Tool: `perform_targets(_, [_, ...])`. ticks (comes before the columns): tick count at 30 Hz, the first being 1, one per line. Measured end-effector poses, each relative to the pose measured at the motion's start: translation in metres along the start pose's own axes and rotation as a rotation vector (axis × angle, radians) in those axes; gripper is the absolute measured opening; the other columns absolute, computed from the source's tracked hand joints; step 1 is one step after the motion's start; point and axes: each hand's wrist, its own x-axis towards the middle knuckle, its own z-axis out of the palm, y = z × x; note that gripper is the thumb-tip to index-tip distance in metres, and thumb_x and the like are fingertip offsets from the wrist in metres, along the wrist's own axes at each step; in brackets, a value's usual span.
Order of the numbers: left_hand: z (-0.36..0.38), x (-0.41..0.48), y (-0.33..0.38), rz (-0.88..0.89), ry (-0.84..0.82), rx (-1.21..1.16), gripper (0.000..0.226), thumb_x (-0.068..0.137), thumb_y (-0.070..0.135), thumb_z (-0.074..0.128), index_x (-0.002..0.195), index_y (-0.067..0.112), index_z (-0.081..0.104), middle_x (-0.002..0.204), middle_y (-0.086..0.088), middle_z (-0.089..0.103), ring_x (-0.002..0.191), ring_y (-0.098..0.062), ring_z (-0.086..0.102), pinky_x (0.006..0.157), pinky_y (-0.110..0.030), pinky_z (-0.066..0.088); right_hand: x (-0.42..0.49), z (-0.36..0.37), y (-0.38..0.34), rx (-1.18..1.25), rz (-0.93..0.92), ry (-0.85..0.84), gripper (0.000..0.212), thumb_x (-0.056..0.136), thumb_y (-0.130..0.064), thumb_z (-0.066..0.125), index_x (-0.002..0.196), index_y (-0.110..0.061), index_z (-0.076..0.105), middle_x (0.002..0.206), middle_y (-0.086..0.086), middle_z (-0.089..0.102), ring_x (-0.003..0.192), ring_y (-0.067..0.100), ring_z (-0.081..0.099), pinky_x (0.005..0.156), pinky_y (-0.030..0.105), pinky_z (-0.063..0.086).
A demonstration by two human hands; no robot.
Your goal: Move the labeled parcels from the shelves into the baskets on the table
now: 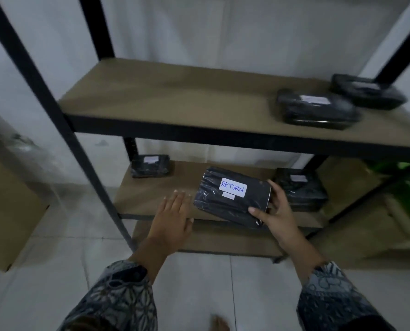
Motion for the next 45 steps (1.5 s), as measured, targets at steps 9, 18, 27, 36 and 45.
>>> perform_targets(9, [-0.021, 0.047, 0.141, 0.273, 0.024, -0.048, 0.063, 0.085, 0.04, 0.03, 0.137, 0.006, 0.044, 0.143, -0.014, 0.043, 0.135, -0.033, 0.035, 0.107, -0.051, 0.025, -0.066, -0.154, -0.023, -0.006, -0.067, 0.299, 0.082, 0.075, 0.003, 0.074, 0.141, -0.024, 0.034, 0.122, -0.007, 0.054, 0.104, 0.005, 0.056, 0.076, 0.014, 0.051])
perform_targets(18, [-0.009, 0.111, 0.345, 0.545, 0.053, -0.139, 0.07, 0.084, 0.046, 0.019, 0.143, 0.013, 0.035, 0.15, -0.007, 0.033, 0.141, -0.024, 0.023, 0.113, -0.039, 0.01, -0.098, -0.343, -0.02, 0.032, -0.032, 0.54, 0.085, 0.076, 0.002, 0.074, 0.142, -0.033, 0.034, 0.122, 0.011, 0.058, 0.102, 0.022, 0.062, 0.081, 0.038, 0.055])
perform_targets(27, [0.035, 0.179, 0.54, 0.631, 0.098, -0.262, 0.072, 0.082, 0.046, 0.018, 0.143, 0.011, 0.032, 0.15, -0.007, 0.032, 0.142, -0.023, 0.018, 0.113, -0.038, 0.008, -0.089, -0.532, -0.02, -0.028, -0.042, 0.685, 0.085, 0.075, -0.003, 0.076, 0.142, -0.033, 0.033, 0.121, 0.012, 0.057, 0.106, 0.032, 0.061, 0.076, 0.04, 0.056])
perform_targets(36, [0.057, 0.266, 0.651, 0.638, 0.082, -0.289, 0.059, 0.091, 0.035, 0.035, 0.146, 0.014, 0.026, 0.153, -0.005, 0.024, 0.143, -0.021, 0.011, 0.115, -0.039, 0.009, -0.025, -0.659, -0.01, -0.042, -0.056, 0.73, 0.083, 0.078, 0.001, 0.072, 0.145, -0.023, 0.03, 0.126, 0.01, 0.055, 0.103, 0.021, 0.059, 0.085, 0.043, 0.053])
perform_targets(45, [0.088, 0.4, 0.74, 0.635, 0.059, -0.267, 0.061, 0.091, 0.036, 0.036, 0.145, 0.009, 0.027, 0.152, -0.011, 0.026, 0.142, -0.028, 0.017, 0.115, -0.045, 0.015, 0.091, -0.767, 0.002, -0.051, -0.023, 0.762, 0.08, 0.076, -0.003, 0.075, 0.14, -0.027, 0.034, 0.127, 0.011, 0.053, 0.106, 0.027, 0.057, 0.081, 0.042, 0.054])
